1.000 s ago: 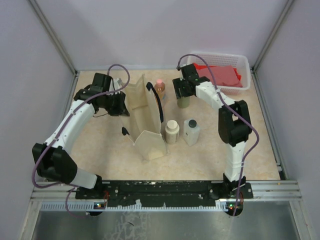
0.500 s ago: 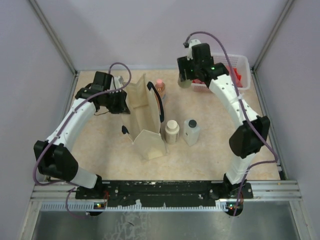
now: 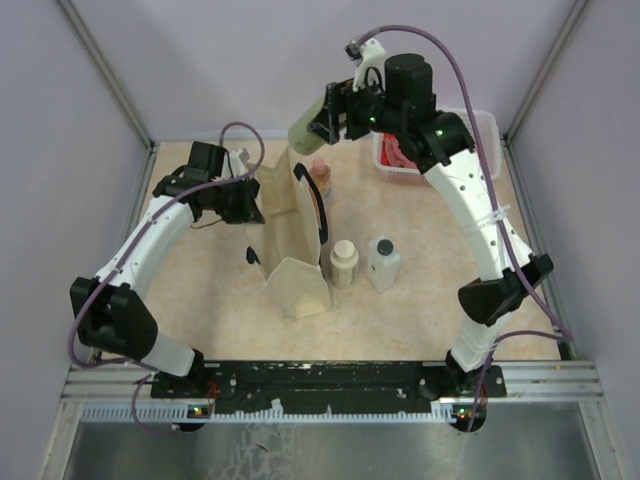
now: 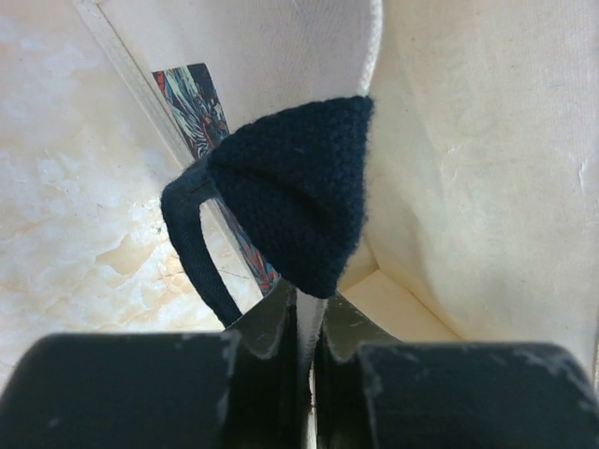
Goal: Place the personal care products into the canvas bag
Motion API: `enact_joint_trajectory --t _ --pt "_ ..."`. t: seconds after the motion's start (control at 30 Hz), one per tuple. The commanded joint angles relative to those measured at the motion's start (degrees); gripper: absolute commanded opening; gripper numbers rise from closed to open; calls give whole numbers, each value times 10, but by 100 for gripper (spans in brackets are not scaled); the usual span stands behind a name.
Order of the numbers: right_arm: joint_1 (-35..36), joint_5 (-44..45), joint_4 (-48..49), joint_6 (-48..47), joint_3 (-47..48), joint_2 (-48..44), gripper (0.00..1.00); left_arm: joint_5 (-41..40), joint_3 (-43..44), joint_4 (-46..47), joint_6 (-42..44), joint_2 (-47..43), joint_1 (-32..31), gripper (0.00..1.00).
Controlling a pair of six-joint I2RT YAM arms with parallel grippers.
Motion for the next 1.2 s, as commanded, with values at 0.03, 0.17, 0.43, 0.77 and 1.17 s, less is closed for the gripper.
enact_joint_trajectory --t 0.03,0.17,0.43,0.77,1.17 --pt "44 -67 81 28 -22 -18 0 19 -4 37 -6 2 -2 10" --pt "75 -62 88 23 -57 -13 0 8 -7 32 -7 -8 -2 10" --pt "118 -36 80 3 -79 19 0 -24 -22 12 -19 -34 -2 11" --pt "144 18 94 -12 -94 81 0 -26 -52 9 -54 -66 -2 12" --pt "148 88 133 -14 -101 145 0 -18 -75 17 -75 -95 -2 9"
